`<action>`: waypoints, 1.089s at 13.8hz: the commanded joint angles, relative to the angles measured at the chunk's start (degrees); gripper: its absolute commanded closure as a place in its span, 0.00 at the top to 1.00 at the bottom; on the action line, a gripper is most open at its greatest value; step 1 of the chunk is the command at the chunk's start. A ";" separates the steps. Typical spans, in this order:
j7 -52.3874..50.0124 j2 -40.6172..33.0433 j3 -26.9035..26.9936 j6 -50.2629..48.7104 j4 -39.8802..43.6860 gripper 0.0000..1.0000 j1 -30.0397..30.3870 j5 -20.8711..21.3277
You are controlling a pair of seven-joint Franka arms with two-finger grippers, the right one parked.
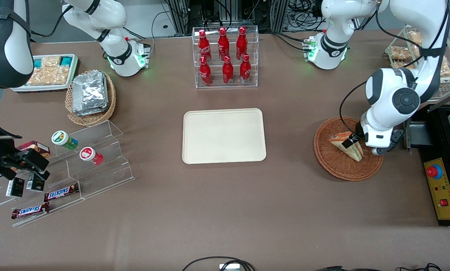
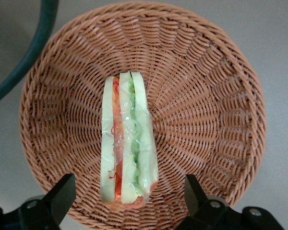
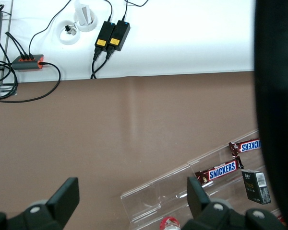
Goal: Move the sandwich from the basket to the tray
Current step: 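Lower the left gripper and close it on the sandwich's upright edge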
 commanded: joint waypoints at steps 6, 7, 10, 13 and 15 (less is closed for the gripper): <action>-3.27 3.37 0.15 10.04 -4.45 1.00 0.29 0.80; -3.27 3.81 0.15 10.57 -4.45 1.00 0.29 0.80; -3.18 3.81 0.15 10.58 -4.36 1.00 0.73 0.80; -3.18 3.81 0.15 10.58 -4.27 1.00 0.82 0.80; -3.18 3.81 0.15 10.58 -4.27 0.93 1.00 0.80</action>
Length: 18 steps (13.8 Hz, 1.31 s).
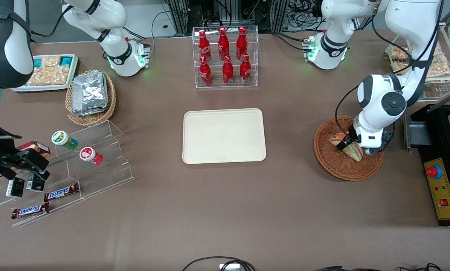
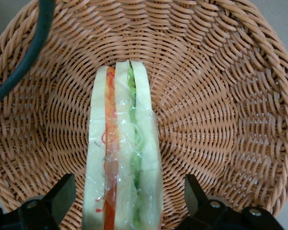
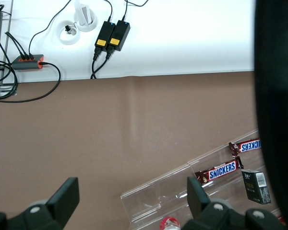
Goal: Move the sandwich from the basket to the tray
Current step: 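Lower the left gripper and close it on the sandwich's upright edge, then lift the sandwich and carry it toward the cream tray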
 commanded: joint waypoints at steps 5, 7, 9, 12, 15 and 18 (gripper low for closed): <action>-1.34 0.01 -0.05 0.87 -0.08 0.00 0.93 0.80; -1.34 -0.60 -0.05 0.43 0.01 0.00 0.93 0.80; -1.08 -2.97 -0.05 -3.67 0.80 0.00 0.93 0.80; -0.11 -7.19 -0.57 -15.26 6.14 0.00 0.50 1.15; -0.28 -6.94 -2.94 -28.10 17.12 0.00 -1.61 0.97; -0.37 -6.85 -8.90 -30.77 21.45 0.00 -1.79 0.45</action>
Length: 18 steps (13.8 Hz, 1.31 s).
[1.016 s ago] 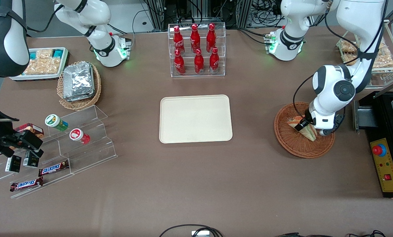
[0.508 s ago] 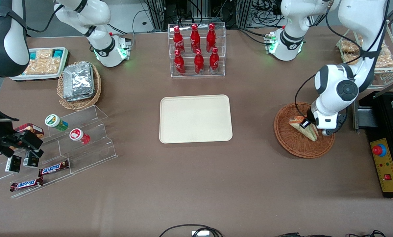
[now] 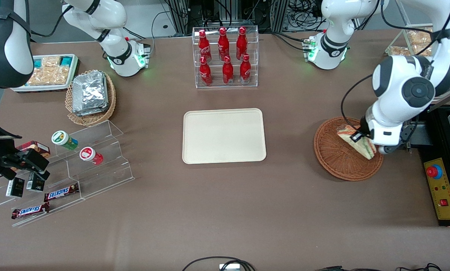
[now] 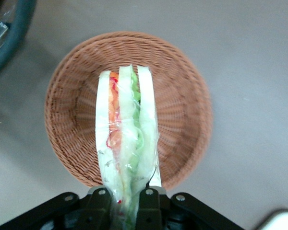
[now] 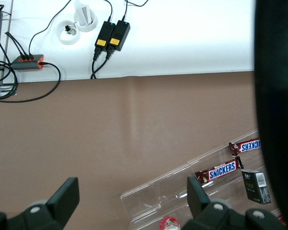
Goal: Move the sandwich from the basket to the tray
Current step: 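Lift the sandwich and carry it toward the cream tray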
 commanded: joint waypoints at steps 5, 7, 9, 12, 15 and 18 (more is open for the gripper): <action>-0.13 3.33 -14.43 -0.71 5.36 0.00 -0.41 0.66; -0.05 4.56 -17.77 0.08 5.80 0.00 -1.20 0.74; -0.39 6.14 -18.58 2.18 5.80 0.00 -4.70 2.41; -0.40 9.57 -18.58 3.24 5.71 0.00 -10.33 7.31; -0.22 14.31 -18.58 7.19 5.98 0.00 -14.29 11.98; -0.57 19.49 -18.58 7.38 8.60 0.00 -18.68 13.49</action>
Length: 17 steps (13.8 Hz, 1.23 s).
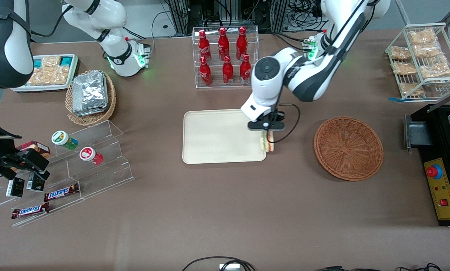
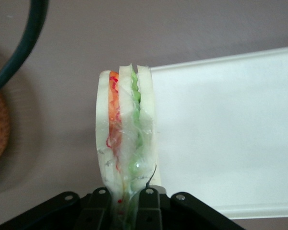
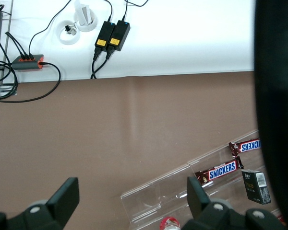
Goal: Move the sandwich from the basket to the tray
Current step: 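Lower the sandwich onto the tray and open the left gripper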
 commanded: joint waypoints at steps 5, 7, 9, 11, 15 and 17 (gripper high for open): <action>-5.04 12.66 0.50 -0.52 8.91 0.00 -7.48 3.23; -7.94 15.21 0.50 -0.34 9.45 0.00 -7.84 6.47; -9.09 16.80 0.41 -0.34 9.27 0.00 -8.01 8.50; -9.09 16.98 0.50 -0.34 9.10 0.02 -8.71 8.86; -9.01 17.68 0.50 -0.34 9.01 0.83 -8.89 8.95; -9.09 17.60 0.50 -0.43 9.27 1.00 -8.80 8.95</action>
